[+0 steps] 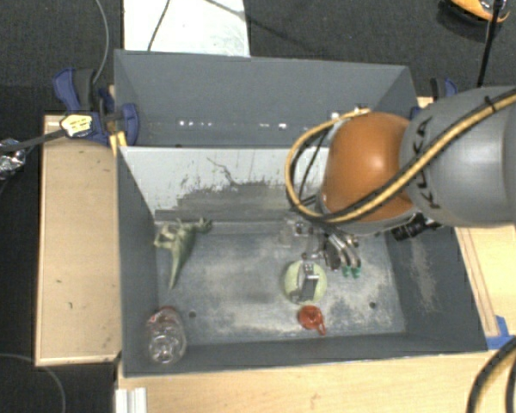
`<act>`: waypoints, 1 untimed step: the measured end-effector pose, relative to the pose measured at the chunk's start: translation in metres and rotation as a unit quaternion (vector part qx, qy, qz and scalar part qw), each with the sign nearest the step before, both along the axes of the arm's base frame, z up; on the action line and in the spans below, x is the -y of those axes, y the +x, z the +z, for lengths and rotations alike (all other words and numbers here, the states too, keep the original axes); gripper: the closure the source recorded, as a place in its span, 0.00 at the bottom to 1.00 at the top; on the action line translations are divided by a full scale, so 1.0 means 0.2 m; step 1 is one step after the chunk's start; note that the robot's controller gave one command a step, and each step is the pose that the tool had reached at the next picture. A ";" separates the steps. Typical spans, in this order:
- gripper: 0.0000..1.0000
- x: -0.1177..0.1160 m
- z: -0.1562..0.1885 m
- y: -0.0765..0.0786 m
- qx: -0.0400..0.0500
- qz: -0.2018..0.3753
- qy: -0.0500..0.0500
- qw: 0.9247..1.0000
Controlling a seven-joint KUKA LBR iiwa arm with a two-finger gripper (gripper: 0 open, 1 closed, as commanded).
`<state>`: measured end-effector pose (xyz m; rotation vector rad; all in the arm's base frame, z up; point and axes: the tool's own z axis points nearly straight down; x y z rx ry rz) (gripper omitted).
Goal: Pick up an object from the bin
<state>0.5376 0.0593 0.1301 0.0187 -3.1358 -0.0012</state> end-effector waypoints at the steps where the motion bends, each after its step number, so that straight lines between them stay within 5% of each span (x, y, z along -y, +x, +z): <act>1: 0.00 0.00 0.02 0.01 0.004 -0.001 0.000 1.000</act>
Offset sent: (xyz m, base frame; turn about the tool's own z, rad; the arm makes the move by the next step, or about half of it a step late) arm 0.0037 -0.0610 -0.0395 0.2469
